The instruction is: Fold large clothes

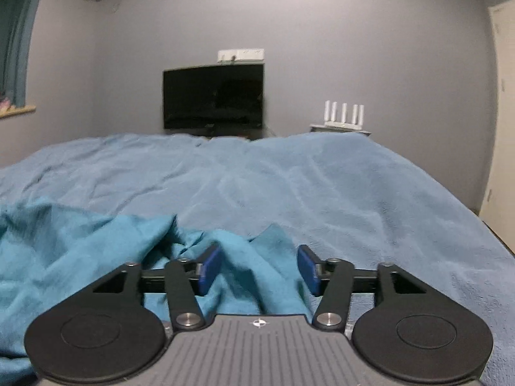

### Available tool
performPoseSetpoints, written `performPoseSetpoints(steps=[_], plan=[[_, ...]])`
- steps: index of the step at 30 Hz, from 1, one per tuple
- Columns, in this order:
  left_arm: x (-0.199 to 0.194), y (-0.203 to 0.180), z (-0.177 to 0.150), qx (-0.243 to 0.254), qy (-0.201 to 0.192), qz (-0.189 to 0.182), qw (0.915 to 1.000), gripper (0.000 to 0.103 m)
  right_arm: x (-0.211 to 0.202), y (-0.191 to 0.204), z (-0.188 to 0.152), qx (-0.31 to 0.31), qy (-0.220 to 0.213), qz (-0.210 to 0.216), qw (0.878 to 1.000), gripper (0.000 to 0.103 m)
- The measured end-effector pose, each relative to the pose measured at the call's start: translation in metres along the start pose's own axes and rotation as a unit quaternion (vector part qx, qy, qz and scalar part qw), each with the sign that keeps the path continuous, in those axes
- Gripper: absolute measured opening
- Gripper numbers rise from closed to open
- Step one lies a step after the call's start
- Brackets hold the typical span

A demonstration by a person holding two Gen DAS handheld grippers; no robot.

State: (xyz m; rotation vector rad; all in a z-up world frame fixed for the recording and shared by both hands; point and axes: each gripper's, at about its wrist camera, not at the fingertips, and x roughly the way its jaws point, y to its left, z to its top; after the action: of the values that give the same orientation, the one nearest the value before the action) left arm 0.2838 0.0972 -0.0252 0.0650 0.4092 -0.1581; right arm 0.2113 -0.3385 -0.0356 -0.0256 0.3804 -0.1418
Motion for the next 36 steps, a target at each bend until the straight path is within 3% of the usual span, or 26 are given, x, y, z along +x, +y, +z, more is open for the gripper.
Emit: performPoseSetpoints(steps=[3, 5, 8, 11, 14, 16, 20, 24, 28, 33, 36], plan=[[-0.016, 0.008, 0.013, -0.056, -0.02, -0.05, 0.997, 0.074, -0.021, 0.003, 0.002, 0.009, -0.019, 0.014, 1.0, 0.061], [-0.024, -0.003, 0.021, -0.072, -0.017, -0.089, 0.9933, 0.074, -0.028, 0.01, 0.006, 0.021, -0.014, 0.06, 0.998, 0.062], [-0.037, -0.035, 0.022, -0.056, -0.002, -0.142, 0.9883, 0.074, -0.044, 0.031, 0.004, 0.018, 0.005, 0.118, 0.993, 0.063], [-0.046, -0.08, 0.011, -0.043, 0.039, -0.202, 0.9778, 0.074, -0.051, 0.061, -0.004, -0.025, 0.043, 0.169, 0.984, 0.063], [-0.057, -0.122, -0.011, -0.016, 0.088, -0.248, 0.9647, 0.074, -0.059, 0.092, -0.021, -0.084, 0.099, 0.184, 0.974, 0.061], [-0.064, -0.148, -0.028, 0.026, 0.118, -0.261, 0.9578, 0.074, -0.065, 0.102, -0.033, -0.083, 0.131, 0.187, 0.97, 0.061], [-0.069, -0.183, -0.071, 0.112, 0.152, -0.232, 0.9542, 0.083, -0.083, 0.109, -0.055, -0.094, 0.157, 0.156, 0.971, 0.061], [-0.072, -0.175, -0.071, 0.065, 0.147, -0.214, 0.9636, 0.09, -0.104, 0.091, -0.043, -0.051, 0.137, 0.133, 0.98, 0.068], [-0.097, -0.161, -0.078, 0.048, 0.149, -0.195, 0.9682, 0.092, -0.154, 0.05, -0.029, 0.053, 0.121, 0.1, 0.986, 0.074], [-0.111, -0.159, -0.087, 0.051, 0.146, -0.177, 0.972, 0.092, -0.193, 0.003, -0.045, 0.186, 0.162, 0.08, 0.966, 0.077], [-0.118, -0.153, -0.091, 0.045, 0.147, -0.172, 0.9731, 0.092, -0.196, -0.011, -0.067, 0.251, 0.198, 0.071, 0.945, 0.077]])
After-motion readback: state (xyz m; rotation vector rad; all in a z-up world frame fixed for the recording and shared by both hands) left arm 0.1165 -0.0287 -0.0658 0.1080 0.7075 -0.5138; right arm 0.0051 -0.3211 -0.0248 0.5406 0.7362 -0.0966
